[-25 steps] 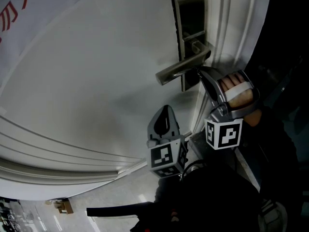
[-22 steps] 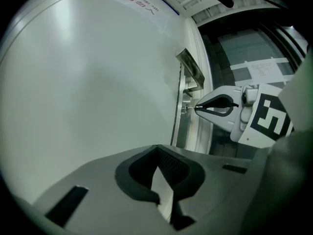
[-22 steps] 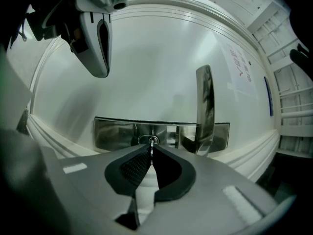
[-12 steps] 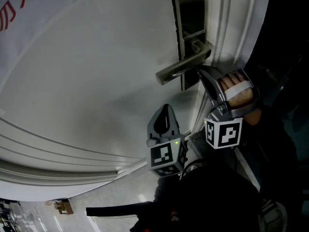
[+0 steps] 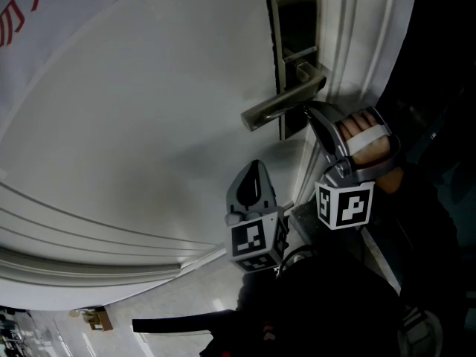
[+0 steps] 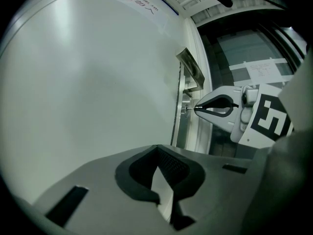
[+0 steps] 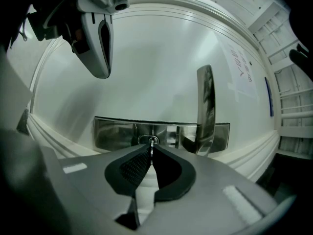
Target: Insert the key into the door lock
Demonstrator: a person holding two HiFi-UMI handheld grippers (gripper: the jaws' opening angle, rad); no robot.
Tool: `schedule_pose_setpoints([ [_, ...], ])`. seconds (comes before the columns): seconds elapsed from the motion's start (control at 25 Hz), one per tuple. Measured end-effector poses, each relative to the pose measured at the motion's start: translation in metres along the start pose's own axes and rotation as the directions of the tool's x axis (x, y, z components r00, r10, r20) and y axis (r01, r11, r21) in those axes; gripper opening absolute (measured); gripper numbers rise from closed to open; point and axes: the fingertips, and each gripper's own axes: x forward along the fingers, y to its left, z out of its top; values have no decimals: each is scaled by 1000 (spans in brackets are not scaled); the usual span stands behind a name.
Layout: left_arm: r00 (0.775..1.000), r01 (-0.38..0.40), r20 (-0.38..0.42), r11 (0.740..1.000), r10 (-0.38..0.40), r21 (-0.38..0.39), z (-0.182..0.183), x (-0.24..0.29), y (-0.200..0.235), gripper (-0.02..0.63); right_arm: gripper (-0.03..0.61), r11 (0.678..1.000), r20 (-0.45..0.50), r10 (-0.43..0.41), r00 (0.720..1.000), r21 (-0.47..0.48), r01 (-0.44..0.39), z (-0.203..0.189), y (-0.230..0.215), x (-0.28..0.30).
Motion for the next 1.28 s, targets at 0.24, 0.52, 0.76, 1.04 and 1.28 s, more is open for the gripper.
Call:
schedule_pose_setpoints([
  [0.24,1000,7,4,1000,-7,2,0,1,-1,2,12,1000,0,-4,1000,-4,4,0,0,1],
  [0.52,1000,3,-1,1000,-3,-5,-1,0,-1,2,13,1000,2,-2,1000,-9,2,1,0,1],
  [0.76,1000,3,-1,1000,-3,-2,-1,0,0,2,13,1000,1,-2,1000,-9,2,1,0,3],
  [1.04,1000,1,-5,1000,-1,-12,-2,2,0,2,12,1000,5,-1,1000,-7,1,2,0,4],
  [1.28,1000,6,-4,1000,-6,-9,-3,4,-1,2,12,1000,7,-1,1000,-7,1,2,0,4],
])
